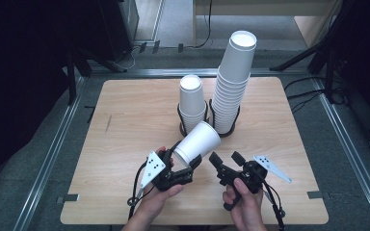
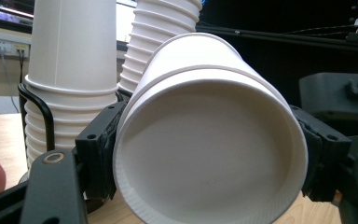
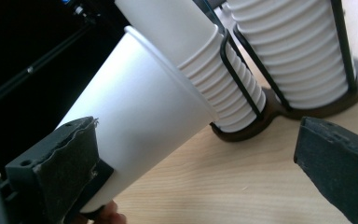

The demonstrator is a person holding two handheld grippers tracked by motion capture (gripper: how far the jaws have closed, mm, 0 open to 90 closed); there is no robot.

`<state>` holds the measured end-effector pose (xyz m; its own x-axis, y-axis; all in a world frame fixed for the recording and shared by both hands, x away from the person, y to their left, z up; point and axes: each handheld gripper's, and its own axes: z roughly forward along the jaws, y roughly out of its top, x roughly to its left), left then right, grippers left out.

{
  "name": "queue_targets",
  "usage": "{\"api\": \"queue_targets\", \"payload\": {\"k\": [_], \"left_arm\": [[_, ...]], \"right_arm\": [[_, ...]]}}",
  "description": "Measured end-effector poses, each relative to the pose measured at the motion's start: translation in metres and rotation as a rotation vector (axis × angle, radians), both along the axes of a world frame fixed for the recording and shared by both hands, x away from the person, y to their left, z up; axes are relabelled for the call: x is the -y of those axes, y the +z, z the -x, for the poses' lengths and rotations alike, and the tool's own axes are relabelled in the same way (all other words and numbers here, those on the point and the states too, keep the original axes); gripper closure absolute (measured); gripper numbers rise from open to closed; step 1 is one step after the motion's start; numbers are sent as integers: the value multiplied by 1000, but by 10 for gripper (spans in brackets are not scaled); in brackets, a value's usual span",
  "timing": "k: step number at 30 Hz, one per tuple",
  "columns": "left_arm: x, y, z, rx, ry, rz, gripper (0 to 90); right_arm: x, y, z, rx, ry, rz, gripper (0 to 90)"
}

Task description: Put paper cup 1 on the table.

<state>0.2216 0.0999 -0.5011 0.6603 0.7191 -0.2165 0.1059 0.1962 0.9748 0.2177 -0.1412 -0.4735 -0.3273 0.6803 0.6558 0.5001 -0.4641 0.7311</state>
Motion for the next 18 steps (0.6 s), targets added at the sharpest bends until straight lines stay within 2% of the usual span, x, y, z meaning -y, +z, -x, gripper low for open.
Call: {"api": "queue_targets", "payload": {"k": [4, 6, 9, 13, 18], "left_arm": [[1, 0, 1, 7, -1, 2, 234], [1, 0, 1, 11, -1, 1, 234], [1, 0, 1, 12, -1, 1, 234], [2, 0, 2, 20, -1, -1, 234], [3, 0, 3, 26, -4, 0, 234]], "right_arm": [[3, 2, -3, -60, -9, -102, 0], [3, 2, -4, -83, -19, -137, 0], [0, 2, -5, -131, -7, -210, 1], [-4, 4, -7, -171, -17, -280, 3], [-10, 4, -11, -258, -18, -387, 4]]}}
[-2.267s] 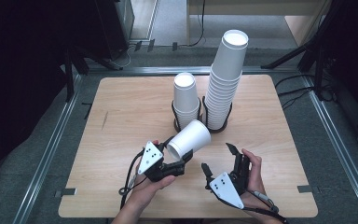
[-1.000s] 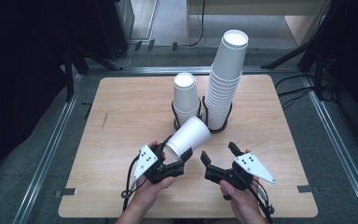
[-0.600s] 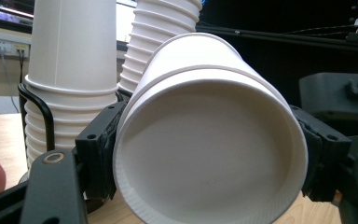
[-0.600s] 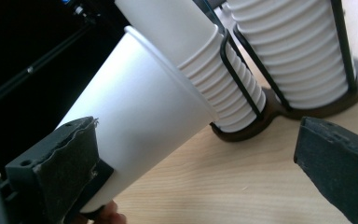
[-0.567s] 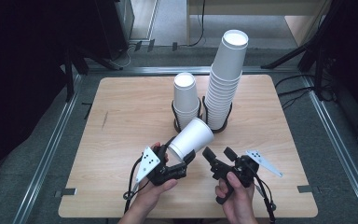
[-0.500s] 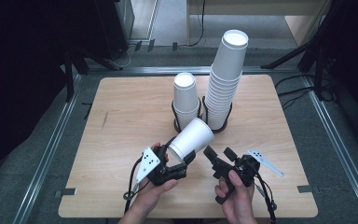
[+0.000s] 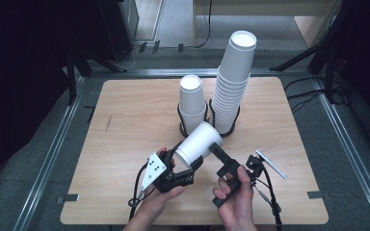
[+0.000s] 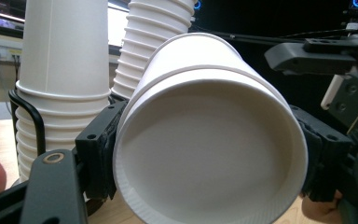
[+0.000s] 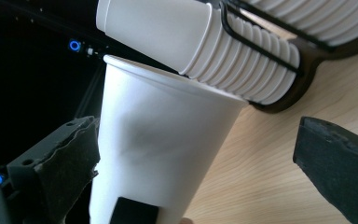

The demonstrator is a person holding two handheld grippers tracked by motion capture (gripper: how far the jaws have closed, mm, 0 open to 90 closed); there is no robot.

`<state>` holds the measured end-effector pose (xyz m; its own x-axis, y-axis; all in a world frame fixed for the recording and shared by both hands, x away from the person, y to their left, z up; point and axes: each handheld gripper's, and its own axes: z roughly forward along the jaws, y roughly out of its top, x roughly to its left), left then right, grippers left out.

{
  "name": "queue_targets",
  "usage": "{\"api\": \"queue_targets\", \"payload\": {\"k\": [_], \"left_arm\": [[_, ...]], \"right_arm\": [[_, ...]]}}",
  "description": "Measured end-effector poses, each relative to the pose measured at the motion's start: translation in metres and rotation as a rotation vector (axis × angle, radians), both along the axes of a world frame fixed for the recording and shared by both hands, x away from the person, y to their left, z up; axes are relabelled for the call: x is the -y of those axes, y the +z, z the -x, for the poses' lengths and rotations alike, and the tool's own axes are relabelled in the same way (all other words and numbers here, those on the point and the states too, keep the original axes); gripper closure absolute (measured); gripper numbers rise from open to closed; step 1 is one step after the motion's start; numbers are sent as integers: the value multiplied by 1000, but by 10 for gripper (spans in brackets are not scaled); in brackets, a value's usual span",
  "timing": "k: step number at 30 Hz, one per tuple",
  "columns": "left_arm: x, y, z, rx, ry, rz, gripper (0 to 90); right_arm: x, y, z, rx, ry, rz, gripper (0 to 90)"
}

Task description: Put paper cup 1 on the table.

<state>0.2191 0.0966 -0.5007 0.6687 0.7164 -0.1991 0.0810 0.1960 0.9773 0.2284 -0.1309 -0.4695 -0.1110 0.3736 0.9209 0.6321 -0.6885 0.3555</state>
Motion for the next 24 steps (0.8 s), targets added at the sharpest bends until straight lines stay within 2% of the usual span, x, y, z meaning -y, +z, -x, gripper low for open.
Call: {"api": "queue_targets", "payload": {"k": [5, 9, 17, 24], "left_arm": [[0, 0, 0, -1, -4, -5, 234], [2, 0, 1, 2, -7, -1, 234], [3, 1, 3, 9, -13, -6, 234], [3, 1, 3, 7, -17, -7, 234]], "right_arm": [[-7, -1, -2, -31, 2, -45, 4], [-12, -1, -5, -39, 10, -74, 4], [-20, 2, -13, -44, 17, -96, 4], [-26, 3, -20, -51, 47, -123, 4]]}}
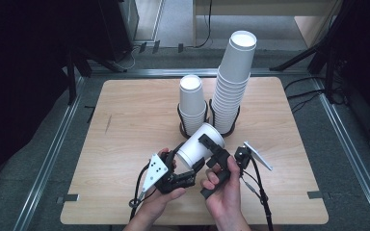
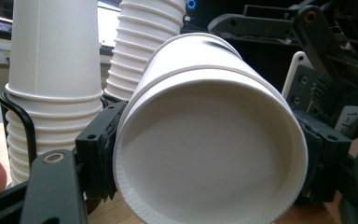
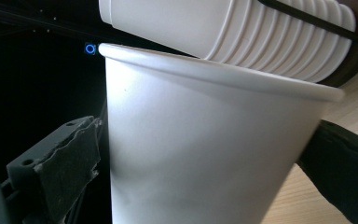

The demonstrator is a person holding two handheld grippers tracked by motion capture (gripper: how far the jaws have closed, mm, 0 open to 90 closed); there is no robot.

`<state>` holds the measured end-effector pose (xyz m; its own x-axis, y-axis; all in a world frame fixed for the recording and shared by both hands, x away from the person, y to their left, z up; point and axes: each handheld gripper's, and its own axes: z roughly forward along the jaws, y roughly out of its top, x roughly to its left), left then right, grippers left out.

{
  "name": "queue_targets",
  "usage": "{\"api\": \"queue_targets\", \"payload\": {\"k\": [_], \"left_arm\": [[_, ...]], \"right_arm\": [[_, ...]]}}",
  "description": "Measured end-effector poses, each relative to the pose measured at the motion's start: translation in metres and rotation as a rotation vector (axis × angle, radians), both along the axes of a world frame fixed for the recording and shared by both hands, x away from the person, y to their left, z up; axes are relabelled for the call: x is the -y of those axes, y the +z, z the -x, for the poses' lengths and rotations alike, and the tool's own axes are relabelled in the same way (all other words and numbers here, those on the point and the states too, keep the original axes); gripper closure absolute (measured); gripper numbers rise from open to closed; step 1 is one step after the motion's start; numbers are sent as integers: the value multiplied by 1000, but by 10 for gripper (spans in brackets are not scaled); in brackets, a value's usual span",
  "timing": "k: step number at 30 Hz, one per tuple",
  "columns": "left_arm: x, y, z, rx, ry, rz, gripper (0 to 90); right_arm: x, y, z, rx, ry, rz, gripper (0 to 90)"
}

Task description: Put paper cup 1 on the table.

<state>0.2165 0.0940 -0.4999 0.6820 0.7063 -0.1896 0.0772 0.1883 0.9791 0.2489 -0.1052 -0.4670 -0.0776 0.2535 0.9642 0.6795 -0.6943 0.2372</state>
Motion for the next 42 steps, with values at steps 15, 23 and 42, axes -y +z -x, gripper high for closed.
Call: {"api": "queue_targets", "payload": {"k": [15, 23, 42], "left_arm": [[-2, 1, -1, 11, -6, 1, 228], [-3, 2, -1, 6, -11, -24, 209], [-6, 13, 3, -43, -10, -80, 119]], "right_arm": [[-3, -1, -6, -23, 8, -47, 111], [-4, -3, -4, -15, 4, -69, 137], [-7, -3, -5, 31, -4, -62, 147]]}}
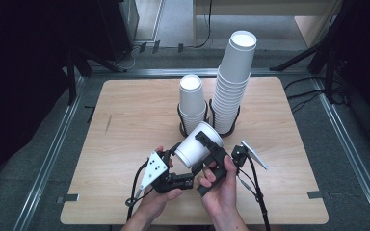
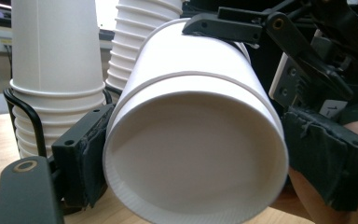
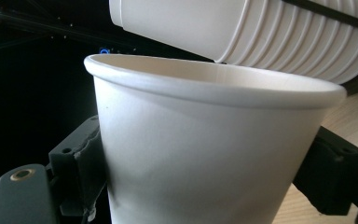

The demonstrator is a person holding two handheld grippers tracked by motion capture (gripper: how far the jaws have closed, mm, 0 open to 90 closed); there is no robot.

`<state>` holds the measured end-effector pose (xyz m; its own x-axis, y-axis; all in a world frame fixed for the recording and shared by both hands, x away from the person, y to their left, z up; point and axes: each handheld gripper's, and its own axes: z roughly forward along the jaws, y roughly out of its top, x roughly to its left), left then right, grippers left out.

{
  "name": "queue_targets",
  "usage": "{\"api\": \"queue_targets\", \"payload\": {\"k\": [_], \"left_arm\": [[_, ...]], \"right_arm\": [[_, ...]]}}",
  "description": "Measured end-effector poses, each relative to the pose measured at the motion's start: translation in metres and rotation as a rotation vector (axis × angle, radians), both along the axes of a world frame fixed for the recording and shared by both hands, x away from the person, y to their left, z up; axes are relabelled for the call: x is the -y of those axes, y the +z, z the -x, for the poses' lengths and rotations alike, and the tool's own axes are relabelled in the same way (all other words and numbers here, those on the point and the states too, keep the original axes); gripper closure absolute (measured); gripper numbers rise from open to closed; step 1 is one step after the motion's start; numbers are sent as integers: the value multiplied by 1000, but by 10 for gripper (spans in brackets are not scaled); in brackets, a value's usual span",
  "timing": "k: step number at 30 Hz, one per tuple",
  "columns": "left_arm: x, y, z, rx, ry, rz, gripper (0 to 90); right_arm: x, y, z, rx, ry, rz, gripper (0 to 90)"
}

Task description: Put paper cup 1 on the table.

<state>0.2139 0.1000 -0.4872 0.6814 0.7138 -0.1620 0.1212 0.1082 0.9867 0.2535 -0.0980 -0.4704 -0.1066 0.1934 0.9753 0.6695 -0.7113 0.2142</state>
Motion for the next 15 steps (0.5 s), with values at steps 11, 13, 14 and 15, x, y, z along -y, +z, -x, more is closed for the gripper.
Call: {"api": "queue_targets", "payload": {"k": [11, 13, 14, 15], "left_arm": [[1, 1, 1, 11, 12, -25, 94], [1, 1, 1, 12, 13, -24, 90], [1, 1, 1, 11, 12, -25, 90], [0, 1, 1, 10, 12, -28, 89]], "right_arm": [[5, 2, -3, 51, -41, 61, 148], [7, 3, -3, 67, -51, 79, 148], [8, 4, -3, 71, -54, 85, 148], [9, 4, -3, 79, -61, 93, 149]]}}
